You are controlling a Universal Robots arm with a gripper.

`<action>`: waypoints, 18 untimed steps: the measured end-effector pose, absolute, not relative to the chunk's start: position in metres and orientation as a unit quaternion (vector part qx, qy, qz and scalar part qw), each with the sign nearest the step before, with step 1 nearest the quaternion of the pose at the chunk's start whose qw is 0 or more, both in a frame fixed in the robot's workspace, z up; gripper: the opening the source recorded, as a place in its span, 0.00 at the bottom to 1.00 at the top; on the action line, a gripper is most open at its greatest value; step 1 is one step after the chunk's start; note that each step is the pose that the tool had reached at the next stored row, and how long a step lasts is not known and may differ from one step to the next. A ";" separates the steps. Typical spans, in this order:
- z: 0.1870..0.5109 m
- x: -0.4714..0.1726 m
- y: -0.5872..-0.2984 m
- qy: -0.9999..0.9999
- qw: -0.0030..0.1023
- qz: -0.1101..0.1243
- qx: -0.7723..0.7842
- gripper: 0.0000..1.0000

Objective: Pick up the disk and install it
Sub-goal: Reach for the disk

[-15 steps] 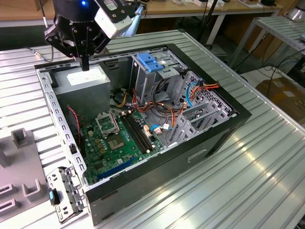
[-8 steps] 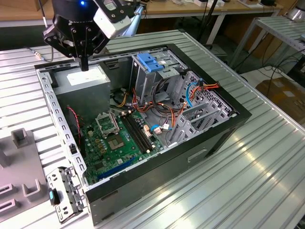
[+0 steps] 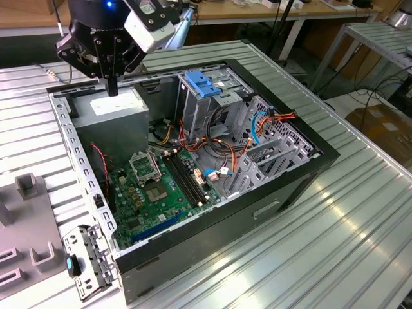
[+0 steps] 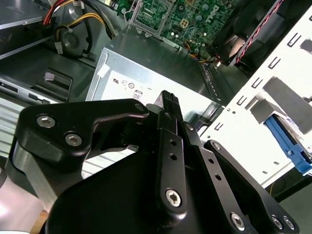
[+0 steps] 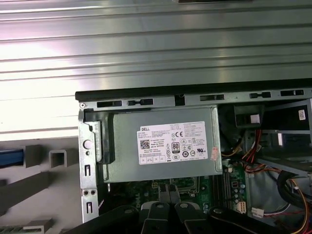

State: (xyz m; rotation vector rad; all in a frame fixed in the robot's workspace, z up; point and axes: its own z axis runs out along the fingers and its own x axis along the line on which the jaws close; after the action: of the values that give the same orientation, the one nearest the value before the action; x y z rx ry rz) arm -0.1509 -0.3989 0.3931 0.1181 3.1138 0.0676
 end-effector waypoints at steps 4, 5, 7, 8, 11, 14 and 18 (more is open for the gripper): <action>0.393 -0.152 -0.399 0.999 0.012 0.022 0.038 0.11; 0.393 -0.152 -0.399 0.999 0.012 0.022 0.038 0.11; 0.393 -0.152 -0.399 0.999 0.012 0.022 0.038 0.11; 0.393 -0.153 -0.399 0.999 0.012 0.022 0.038 0.11; 0.393 -0.154 -0.399 0.999 0.012 0.022 0.038 0.11; 0.393 -0.155 -0.399 0.999 0.012 0.022 0.038 0.11; 0.393 -0.169 -0.399 0.999 0.012 0.022 0.038 0.11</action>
State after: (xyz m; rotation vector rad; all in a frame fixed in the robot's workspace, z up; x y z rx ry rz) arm -0.1690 -0.3989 0.3930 0.1183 3.1143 0.0675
